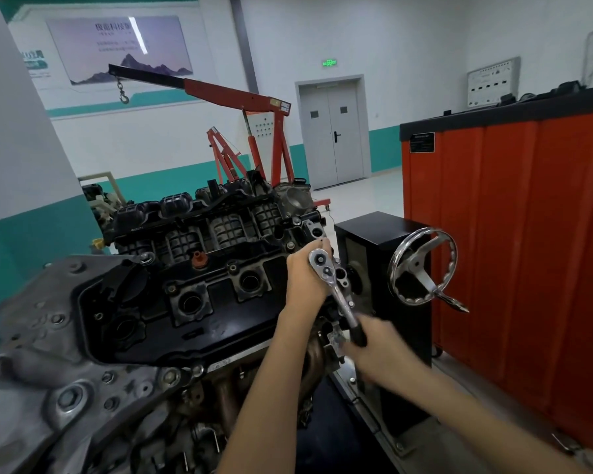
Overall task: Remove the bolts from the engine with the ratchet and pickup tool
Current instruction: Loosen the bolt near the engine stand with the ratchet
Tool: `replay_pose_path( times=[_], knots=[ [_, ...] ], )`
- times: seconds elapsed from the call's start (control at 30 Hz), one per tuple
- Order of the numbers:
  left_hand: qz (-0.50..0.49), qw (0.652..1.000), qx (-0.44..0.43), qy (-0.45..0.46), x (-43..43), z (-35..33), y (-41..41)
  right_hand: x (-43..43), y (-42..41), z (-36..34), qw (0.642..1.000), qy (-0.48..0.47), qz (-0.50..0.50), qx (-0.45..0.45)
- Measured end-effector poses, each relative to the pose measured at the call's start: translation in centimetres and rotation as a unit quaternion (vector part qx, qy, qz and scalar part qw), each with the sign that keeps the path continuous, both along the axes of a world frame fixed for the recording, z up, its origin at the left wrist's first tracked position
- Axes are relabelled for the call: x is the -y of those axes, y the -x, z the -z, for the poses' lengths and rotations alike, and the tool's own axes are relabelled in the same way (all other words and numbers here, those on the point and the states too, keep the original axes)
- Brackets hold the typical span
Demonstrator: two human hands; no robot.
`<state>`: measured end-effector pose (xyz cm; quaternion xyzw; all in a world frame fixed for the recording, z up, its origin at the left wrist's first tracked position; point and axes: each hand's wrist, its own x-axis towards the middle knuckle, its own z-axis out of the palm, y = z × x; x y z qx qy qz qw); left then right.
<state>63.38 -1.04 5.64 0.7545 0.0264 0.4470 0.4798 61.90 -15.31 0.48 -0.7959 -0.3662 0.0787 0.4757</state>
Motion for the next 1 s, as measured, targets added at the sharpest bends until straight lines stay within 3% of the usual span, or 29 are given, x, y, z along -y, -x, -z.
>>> replay_pose_path(
  times=[0.07, 0.13, 0.27, 0.37, 0.47, 0.53, 0.67, 0.73, 0.8, 0.9, 1.0],
  knots=[
    [-0.003, 1.0, 0.013, -0.01, 0.4, 0.2, -0.2, -0.8, 1.9, 0.4, 0.99, -0.061, -0.07, -0.102],
    [-0.007, 1.0, 0.016, -0.019, 0.0, 0.2, -0.2, -0.6, 1.5, -0.1, 0.993, -0.041, -0.067, -0.083],
    [0.01, 0.994, -0.042, -0.102, -1.6, -0.4, 1.1, 1.9, -3.5, -2.7, 0.987, 0.105, 0.015, 0.12],
    [0.041, 0.985, -0.071, -0.153, -1.9, -1.3, 1.6, 2.8, -7.2, -6.1, 0.937, 0.21, 0.007, 0.279],
    [0.049, 0.985, -0.096, -0.137, -1.6, -1.7, 1.6, 2.8, -8.8, -7.9, 0.896, 0.229, 0.032, 0.38],
    [0.039, 0.992, -0.073, -0.093, -1.4, -1.4, 1.5, 2.6, -8.1, -7.0, 0.918, 0.198, 0.041, 0.341],
    [0.015, 0.998, -0.032, -0.048, -0.8, -0.3, 0.4, 1.6, -2.9, -1.7, 0.995, 0.045, 0.003, 0.09],
    [0.0, 0.997, -0.024, -0.068, -0.4, 0.0, -0.1, 0.2, 0.1, 0.2, 0.995, -0.053, -0.035, -0.075],
    [0.002, 0.998, -0.008, -0.066, -0.1, 0.4, -0.7, -1.0, 2.1, 0.9, 0.973, -0.129, -0.071, -0.179],
    [0.003, 0.999, 0.004, -0.034, 0.0, 0.5, -0.8, -1.0, 1.9, 0.6, 0.976, -0.113, -0.081, -0.17],
    [0.015, 0.995, -0.027, -0.098, -0.9, 0.2, -0.4, 1.3, -1.9, -1.0, 0.999, 0.021, -0.024, -0.012]
  ],
)
